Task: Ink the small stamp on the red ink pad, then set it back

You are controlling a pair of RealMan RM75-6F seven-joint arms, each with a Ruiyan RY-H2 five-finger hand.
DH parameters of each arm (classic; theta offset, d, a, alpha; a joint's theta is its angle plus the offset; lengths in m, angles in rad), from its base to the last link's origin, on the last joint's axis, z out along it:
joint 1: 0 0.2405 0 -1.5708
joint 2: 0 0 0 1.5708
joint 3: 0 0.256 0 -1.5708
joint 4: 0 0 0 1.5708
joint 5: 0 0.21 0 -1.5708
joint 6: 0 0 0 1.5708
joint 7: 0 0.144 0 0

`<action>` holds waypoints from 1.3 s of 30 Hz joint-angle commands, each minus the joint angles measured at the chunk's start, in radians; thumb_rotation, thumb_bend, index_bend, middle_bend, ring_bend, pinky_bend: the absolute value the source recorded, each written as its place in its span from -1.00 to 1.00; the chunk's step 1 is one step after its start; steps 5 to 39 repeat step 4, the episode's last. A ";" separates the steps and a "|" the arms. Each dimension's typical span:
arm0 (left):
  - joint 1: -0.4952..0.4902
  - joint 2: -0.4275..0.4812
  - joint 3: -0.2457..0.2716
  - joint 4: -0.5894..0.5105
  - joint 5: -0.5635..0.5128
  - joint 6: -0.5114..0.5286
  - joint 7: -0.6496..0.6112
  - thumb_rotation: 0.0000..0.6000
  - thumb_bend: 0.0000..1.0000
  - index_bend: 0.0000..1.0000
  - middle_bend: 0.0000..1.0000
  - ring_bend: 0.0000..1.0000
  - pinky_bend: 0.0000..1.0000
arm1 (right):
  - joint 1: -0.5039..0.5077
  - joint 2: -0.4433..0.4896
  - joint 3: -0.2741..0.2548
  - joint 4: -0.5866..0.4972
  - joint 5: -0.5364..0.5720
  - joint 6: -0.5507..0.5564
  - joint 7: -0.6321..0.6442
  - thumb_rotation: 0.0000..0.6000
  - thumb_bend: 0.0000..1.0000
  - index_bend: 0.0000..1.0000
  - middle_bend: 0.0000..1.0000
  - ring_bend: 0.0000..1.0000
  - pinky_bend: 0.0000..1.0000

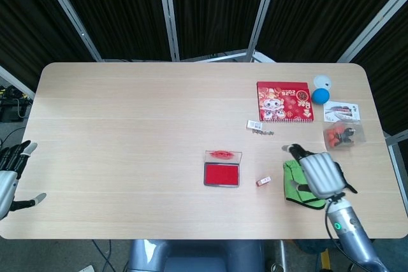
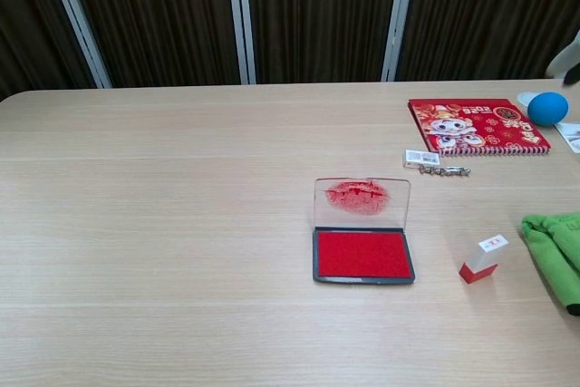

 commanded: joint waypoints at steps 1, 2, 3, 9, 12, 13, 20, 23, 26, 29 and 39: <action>0.004 -0.004 0.005 0.015 0.030 0.016 -0.013 1.00 -1.00 -1.00 -1.00 -1.00 -1.00 | -0.158 0.035 -0.025 0.119 -0.137 0.217 0.200 1.00 -1.00 -0.91 -0.93 -0.56 -0.48; 0.005 -0.007 0.007 0.022 0.041 0.021 -0.019 1.00 -1.00 -1.00 -1.00 -1.00 -1.00 | -0.174 0.032 -0.028 0.140 -0.143 0.231 0.225 1.00 -1.00 -0.96 -0.98 -0.69 -0.65; 0.007 -0.010 0.007 0.029 0.048 0.026 -0.026 1.00 -1.00 -1.00 -1.00 -1.00 -1.00 | -0.186 0.029 -0.030 0.158 -0.147 0.240 0.241 1.00 -1.00 -0.98 -1.00 -0.83 -0.77; 0.008 -0.012 0.007 0.035 0.053 0.031 -0.033 1.00 -1.00 -1.00 -1.00 -1.00 -1.00 | -0.197 0.025 -0.029 0.175 -0.150 0.248 0.250 1.00 -1.00 -0.99 -1.00 -0.90 -0.84; 0.008 -0.012 0.007 0.035 0.053 0.031 -0.033 1.00 -1.00 -1.00 -1.00 -1.00 -1.00 | -0.197 0.025 -0.029 0.175 -0.150 0.248 0.250 1.00 -1.00 -0.99 -1.00 -0.90 -0.84; 0.008 -0.012 0.007 0.035 0.053 0.031 -0.033 1.00 -1.00 -1.00 -1.00 -1.00 -1.00 | -0.197 0.025 -0.029 0.175 -0.150 0.248 0.250 1.00 -1.00 -0.99 -1.00 -0.90 -0.84; 0.008 -0.012 0.007 0.035 0.053 0.031 -0.033 1.00 -1.00 -1.00 -1.00 -1.00 -1.00 | -0.197 0.025 -0.029 0.175 -0.150 0.248 0.250 1.00 -1.00 -0.99 -1.00 -0.90 -0.84; 0.008 -0.012 0.007 0.035 0.053 0.031 -0.033 1.00 -1.00 -1.00 -1.00 -1.00 -1.00 | -0.197 0.025 -0.029 0.175 -0.150 0.248 0.250 1.00 -1.00 -0.99 -1.00 -0.90 -0.84; 0.008 -0.012 0.007 0.035 0.053 0.031 -0.033 1.00 -1.00 -1.00 -1.00 -1.00 -1.00 | -0.197 0.025 -0.029 0.175 -0.150 0.248 0.250 1.00 -1.00 -0.99 -1.00 -0.90 -0.84; 0.008 -0.012 0.007 0.035 0.053 0.031 -0.033 1.00 -1.00 -1.00 -1.00 -1.00 -1.00 | -0.197 0.025 -0.029 0.175 -0.150 0.248 0.250 1.00 -1.00 -0.99 -1.00 -0.90 -0.84; 0.008 -0.012 0.007 0.035 0.053 0.031 -0.033 1.00 -1.00 -1.00 -1.00 -1.00 -1.00 | -0.197 0.025 -0.029 0.175 -0.150 0.248 0.250 1.00 -1.00 -0.99 -1.00 -0.90 -0.84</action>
